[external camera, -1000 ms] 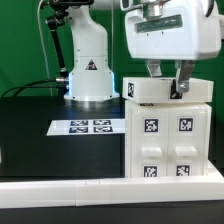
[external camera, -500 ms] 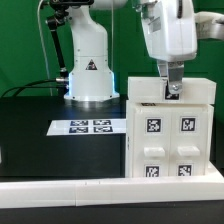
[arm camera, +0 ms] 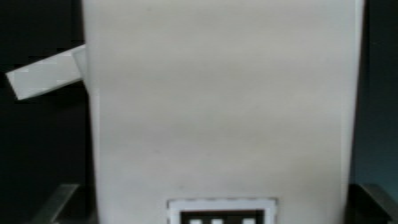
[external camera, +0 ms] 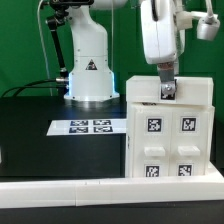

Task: Assemble cabinet

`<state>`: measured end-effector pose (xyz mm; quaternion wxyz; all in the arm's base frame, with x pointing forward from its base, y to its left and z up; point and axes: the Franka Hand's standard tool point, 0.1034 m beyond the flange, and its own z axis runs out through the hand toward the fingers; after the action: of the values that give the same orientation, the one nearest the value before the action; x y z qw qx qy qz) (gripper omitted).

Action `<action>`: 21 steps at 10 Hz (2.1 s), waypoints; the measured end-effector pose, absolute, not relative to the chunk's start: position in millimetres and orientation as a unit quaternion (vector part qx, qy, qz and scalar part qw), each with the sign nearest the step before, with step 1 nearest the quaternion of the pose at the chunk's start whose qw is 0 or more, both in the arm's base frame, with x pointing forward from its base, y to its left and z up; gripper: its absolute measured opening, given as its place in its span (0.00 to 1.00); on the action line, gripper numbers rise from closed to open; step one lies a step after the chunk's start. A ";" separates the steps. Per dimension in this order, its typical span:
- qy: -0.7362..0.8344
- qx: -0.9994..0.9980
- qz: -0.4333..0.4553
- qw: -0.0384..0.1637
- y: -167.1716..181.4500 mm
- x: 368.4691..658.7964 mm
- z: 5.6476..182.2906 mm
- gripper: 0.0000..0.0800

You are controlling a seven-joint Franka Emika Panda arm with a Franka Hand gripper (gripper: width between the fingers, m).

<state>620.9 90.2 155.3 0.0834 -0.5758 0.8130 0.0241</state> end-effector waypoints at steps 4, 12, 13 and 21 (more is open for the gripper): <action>0.789 -0.607 0.021 0.095 93.7 623.5 166.9 0.99; 0.695 -0.709 0.008 0.119 100.1 630.2 183.4 1.00; 0.646 -0.755 0.008 0.115 99.7 629.4 184.7 1.00; 0.296 -0.950 -0.025 0.092 108.1 630.2 184.2 1.00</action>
Offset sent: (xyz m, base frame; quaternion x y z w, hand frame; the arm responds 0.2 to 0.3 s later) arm -0.0055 0.0040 0.0243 -0.0045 -0.0305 -0.0377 0.9988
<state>630.2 108.1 184.2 0.0917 -0.9504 0.2962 -0.0254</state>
